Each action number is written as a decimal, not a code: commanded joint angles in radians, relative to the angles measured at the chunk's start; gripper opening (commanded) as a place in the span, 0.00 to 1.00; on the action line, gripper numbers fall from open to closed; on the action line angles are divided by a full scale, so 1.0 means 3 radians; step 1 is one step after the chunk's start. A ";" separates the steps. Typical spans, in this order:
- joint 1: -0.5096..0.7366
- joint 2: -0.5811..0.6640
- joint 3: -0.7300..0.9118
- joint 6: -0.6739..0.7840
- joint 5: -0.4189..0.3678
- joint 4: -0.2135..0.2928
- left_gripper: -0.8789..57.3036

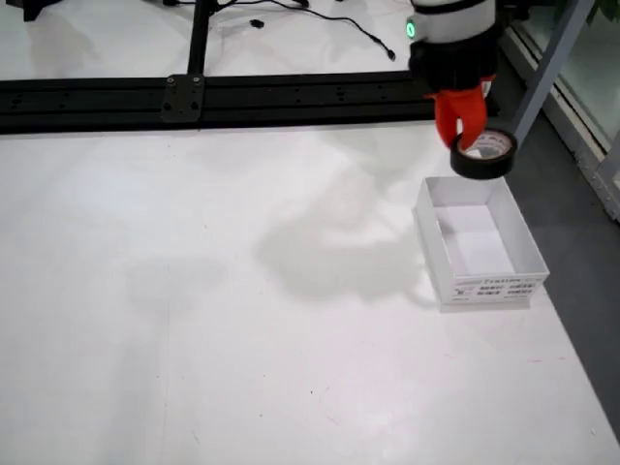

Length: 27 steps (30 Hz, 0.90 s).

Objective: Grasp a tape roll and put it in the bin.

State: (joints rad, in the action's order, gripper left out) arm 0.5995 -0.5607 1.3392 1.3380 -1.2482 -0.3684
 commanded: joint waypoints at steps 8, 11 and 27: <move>-0.0065 -0.0483 0.0542 0.0382 0.0520 0.0165 0.00; -0.0071 -0.0585 0.0542 0.0428 0.0561 0.0154 0.00; -0.0198 -0.0703 0.0588 0.0561 0.0515 0.0027 0.02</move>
State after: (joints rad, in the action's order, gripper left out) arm 0.5695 -0.7066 1.4903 1.4560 -1.1235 -0.3394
